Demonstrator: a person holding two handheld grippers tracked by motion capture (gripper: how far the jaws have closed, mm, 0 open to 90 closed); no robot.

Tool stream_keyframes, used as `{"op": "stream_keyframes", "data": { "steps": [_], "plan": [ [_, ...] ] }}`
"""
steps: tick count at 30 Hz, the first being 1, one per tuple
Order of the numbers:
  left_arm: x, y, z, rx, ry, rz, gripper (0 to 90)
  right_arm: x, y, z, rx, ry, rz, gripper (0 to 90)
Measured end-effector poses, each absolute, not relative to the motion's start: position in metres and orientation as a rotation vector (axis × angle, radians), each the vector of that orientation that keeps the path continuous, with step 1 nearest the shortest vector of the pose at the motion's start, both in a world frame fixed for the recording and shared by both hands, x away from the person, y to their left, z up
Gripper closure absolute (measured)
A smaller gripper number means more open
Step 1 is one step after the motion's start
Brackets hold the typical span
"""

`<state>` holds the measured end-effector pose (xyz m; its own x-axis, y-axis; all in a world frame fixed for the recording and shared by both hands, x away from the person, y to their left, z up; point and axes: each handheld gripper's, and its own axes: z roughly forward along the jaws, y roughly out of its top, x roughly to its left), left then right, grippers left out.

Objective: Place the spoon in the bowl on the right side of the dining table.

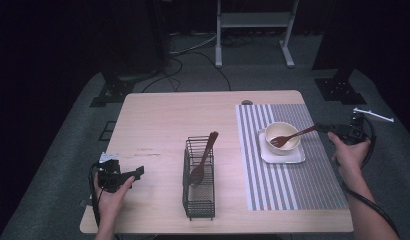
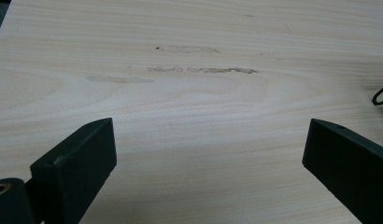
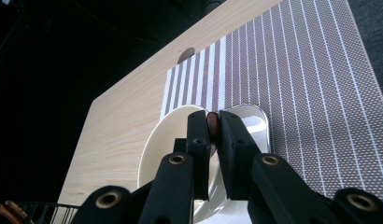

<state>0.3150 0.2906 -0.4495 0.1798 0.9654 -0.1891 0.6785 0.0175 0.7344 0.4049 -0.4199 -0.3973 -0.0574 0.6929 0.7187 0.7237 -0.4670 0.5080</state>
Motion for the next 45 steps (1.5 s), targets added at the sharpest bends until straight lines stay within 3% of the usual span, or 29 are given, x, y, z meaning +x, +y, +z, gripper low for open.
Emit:
{"op": "stream_keyframes", "data": {
  "steps": [45],
  "plan": [
    [0.313,0.288,-0.448,1.730,1.552,0.499,1.8,0.382,-0.414,-0.431,-2.006,-1.567,-1.582,60.8]
  ]
}}
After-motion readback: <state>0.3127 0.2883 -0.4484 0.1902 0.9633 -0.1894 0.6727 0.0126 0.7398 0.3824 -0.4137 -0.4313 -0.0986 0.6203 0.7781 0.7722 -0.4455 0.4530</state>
